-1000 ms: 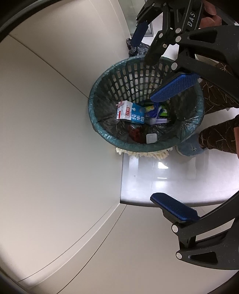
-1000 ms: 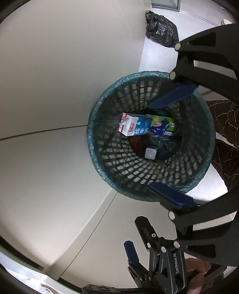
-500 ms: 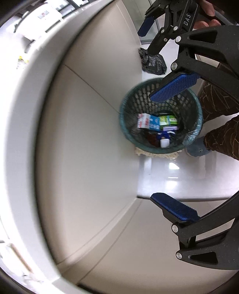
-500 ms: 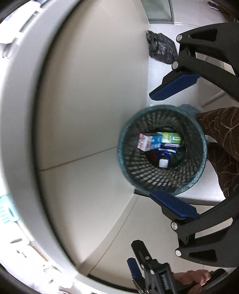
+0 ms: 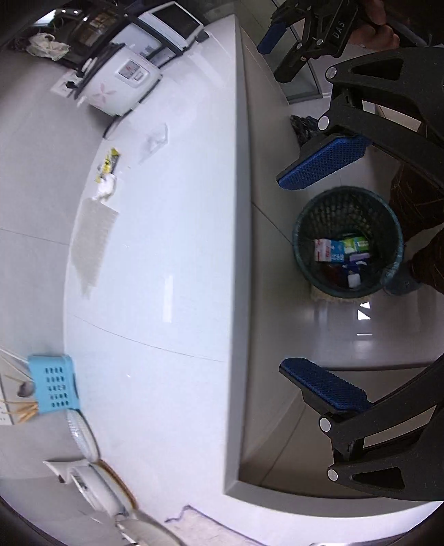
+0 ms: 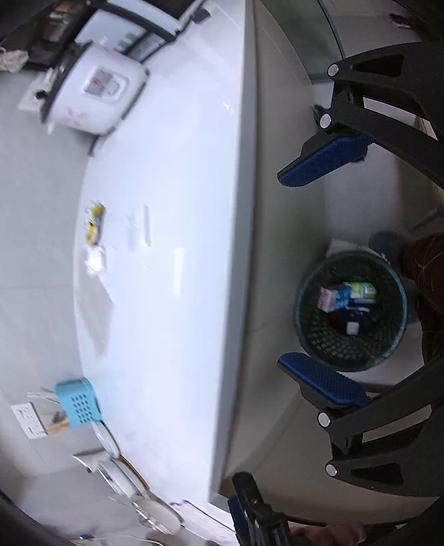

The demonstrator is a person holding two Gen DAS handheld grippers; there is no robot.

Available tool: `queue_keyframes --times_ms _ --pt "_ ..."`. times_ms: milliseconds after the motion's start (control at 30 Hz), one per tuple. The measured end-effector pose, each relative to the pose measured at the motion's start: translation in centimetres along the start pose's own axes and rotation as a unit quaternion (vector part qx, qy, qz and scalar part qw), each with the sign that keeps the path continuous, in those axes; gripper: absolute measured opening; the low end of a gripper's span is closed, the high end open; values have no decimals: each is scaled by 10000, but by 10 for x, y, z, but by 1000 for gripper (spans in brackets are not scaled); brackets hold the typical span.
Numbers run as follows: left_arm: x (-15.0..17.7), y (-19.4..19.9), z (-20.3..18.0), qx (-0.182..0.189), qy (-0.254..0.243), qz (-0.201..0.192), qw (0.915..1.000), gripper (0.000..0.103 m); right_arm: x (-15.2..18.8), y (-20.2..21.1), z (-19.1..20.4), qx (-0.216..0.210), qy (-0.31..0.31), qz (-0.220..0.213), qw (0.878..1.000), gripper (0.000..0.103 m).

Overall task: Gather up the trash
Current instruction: 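Raise both open tools from the basket back up to the counter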

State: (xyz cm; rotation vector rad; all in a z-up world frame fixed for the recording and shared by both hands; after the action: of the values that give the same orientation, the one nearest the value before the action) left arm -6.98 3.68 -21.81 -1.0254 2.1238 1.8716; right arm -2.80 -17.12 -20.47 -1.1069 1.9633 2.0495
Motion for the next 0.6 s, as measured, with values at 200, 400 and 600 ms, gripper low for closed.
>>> queue_keyframes --times_ms 200,400,600 --pt "-33 30 -26 153 -100 -265 9995 97 -29 36 -26 113 -253 -229 9994 94" --pt "-67 48 -57 265 -214 -433 9985 97 -67 66 -55 323 -326 -546 9975 94" --pt "-107 53 -81 224 -308 -600 9975 97 -105 75 -88 353 -510 -700 9956 94"
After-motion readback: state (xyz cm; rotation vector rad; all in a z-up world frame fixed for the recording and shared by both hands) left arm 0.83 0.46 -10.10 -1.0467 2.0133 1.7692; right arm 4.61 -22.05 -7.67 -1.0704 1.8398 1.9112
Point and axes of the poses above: each gripper's, at about its wrist camera, not at the fingertips, and y roughly against the way its jaws point, z to its left, x to its underside, the point moved 8 cm from there along -y, roughly the way its jaws point, and after that the axes turned 8 degrees about y, right-handed, at the moved point
